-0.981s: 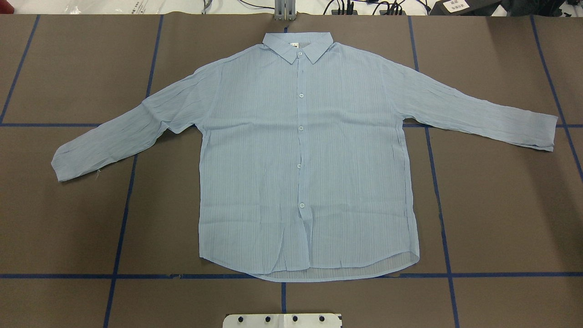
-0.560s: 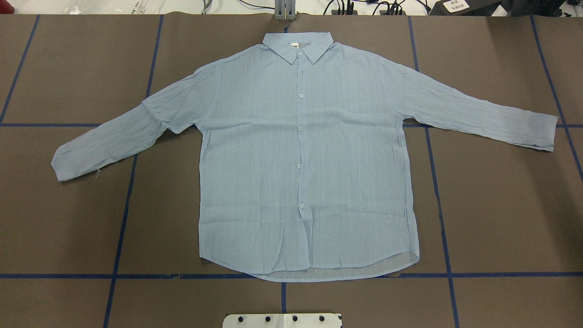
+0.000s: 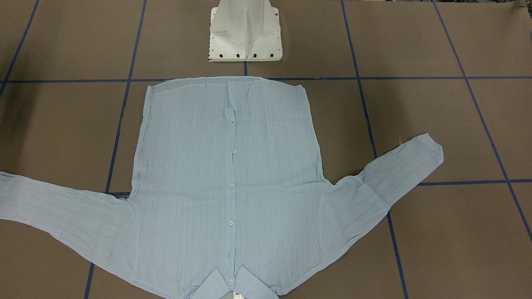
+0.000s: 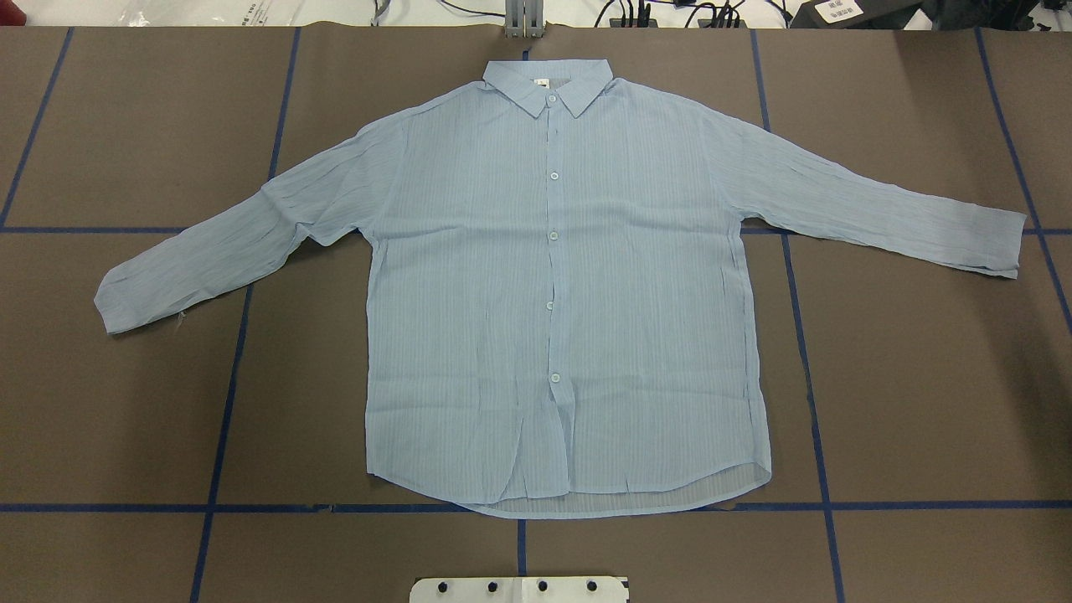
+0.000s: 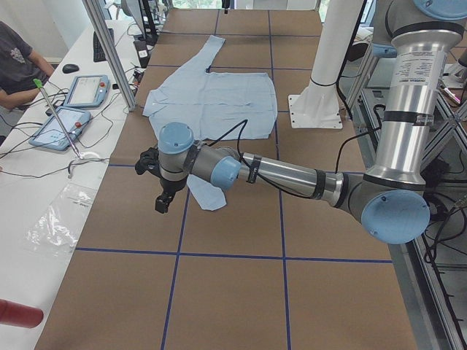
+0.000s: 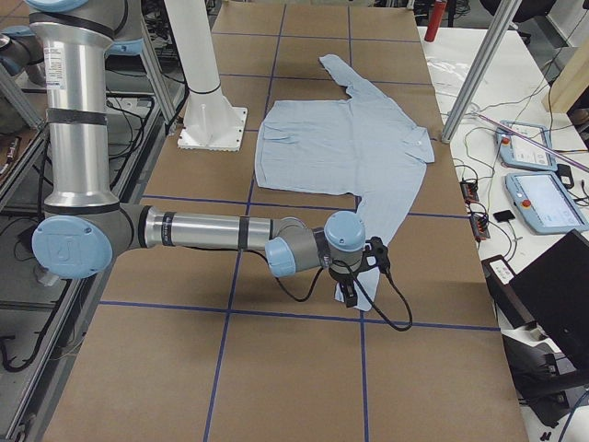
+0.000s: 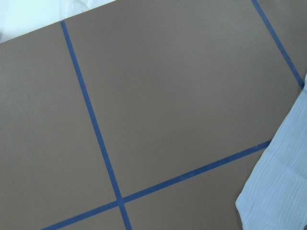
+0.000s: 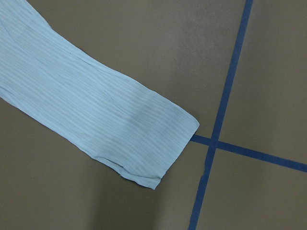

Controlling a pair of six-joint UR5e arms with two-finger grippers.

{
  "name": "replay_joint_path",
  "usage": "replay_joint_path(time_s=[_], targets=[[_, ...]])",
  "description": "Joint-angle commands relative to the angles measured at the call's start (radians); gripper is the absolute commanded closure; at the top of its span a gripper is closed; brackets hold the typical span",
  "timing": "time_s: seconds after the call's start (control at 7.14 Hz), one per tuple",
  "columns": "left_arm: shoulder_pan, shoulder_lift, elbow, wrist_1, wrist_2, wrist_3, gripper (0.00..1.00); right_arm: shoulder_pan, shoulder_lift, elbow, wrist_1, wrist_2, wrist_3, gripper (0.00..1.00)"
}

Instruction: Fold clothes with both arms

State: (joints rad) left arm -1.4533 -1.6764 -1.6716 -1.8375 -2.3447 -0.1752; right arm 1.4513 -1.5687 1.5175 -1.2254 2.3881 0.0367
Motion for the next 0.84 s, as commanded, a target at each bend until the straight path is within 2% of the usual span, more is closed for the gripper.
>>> replay_joint_path(time_s=[0.0, 0.28, 0.42, 0.56, 0.7], targets=[[0.025, -0.031, 0.016, -0.009, -0.054, -0.109, 0.0, -0.023, 0.082, -0.077, 0.004, 0.002, 0.003, 0.0], [0.082, -0.017, 0.012, -0.098, -0.065, -0.118, 0.0, -0.066, 0.149, -0.13, 0.006, -0.004, -0.008, 0.0], [0.083, -0.017, 0.021, -0.108, -0.062, -0.118, 0.0, -0.078, 0.176, -0.21, 0.091, -0.007, -0.023, 0.0], [0.083, -0.019, 0.021, -0.108, -0.062, -0.122, 0.0, -0.089, 0.193, -0.314, 0.228, -0.015, -0.027, 0.0], [0.083, -0.019, 0.018, -0.109, -0.064, -0.128, 0.0, -0.1, 0.226, -0.391, 0.28, -0.055, -0.088, 0.0]])
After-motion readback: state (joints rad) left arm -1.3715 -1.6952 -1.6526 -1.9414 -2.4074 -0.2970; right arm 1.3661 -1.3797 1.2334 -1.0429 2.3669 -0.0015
